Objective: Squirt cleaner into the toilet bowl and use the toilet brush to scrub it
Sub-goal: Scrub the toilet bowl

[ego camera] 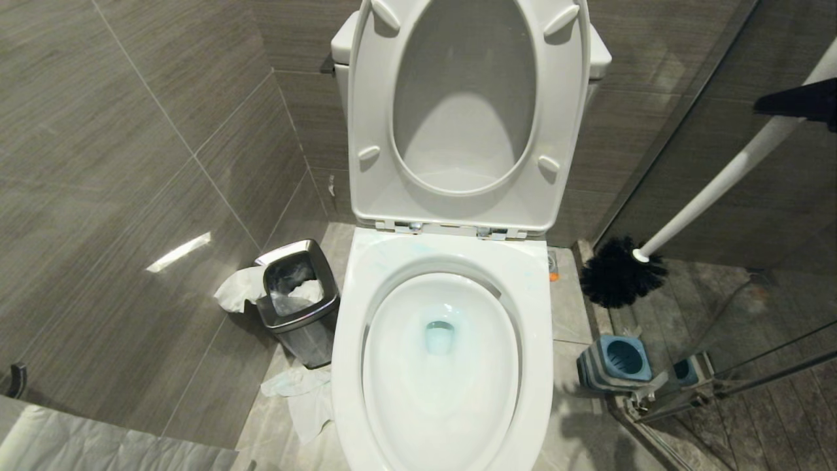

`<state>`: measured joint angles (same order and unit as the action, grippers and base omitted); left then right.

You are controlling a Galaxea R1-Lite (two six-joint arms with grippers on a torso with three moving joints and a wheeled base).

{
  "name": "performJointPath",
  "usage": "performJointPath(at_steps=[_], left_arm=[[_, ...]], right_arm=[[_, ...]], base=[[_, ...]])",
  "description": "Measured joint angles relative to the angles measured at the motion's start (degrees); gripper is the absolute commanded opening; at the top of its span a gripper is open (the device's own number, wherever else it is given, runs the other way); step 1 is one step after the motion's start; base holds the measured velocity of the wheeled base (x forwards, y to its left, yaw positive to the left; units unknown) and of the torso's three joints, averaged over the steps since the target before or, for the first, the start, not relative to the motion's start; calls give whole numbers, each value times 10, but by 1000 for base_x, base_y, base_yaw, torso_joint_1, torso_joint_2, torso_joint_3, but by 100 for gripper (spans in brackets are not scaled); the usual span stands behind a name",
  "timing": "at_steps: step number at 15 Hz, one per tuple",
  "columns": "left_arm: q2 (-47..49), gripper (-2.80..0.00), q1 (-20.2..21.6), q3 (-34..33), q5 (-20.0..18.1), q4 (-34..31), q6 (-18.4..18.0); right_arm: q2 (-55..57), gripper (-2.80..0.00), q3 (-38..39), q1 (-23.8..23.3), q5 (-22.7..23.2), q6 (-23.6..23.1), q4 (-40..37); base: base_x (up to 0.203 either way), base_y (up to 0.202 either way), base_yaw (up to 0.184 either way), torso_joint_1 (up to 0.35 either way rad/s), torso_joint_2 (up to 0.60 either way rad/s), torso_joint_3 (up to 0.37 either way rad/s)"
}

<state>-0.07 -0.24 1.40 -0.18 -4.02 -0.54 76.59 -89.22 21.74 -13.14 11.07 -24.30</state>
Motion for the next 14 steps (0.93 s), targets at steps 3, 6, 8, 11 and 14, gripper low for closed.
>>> performJointPath(at_steps=[3, 6, 8, 11, 14], left_arm=[[0, -280, 0, 0, -1, 0, -1], [0, -280, 0, 0, -1, 0, -2], [0, -280, 0, 0, -1, 0, -3], [0, -280, -1, 0, -1, 0, -2], [0, -280, 0, 0, 0, 0, 2]], right_arm=[[71, -280, -59, 60, -53, 7, 3], [134, -280, -105, 118, -89, 10, 4], [168, -280, -125, 159, -113, 27, 4], [210, -280, -131, 195, -129, 45, 4], [248, -280, -127, 207, -130, 67, 5]], base=[[0, 0, 0, 0, 0, 0], [0, 0, 0, 0, 0, 0], [0, 0, 0, 0, 0, 0], [0, 0, 0, 0, 0, 0], [0, 0, 0, 0, 0, 0]])
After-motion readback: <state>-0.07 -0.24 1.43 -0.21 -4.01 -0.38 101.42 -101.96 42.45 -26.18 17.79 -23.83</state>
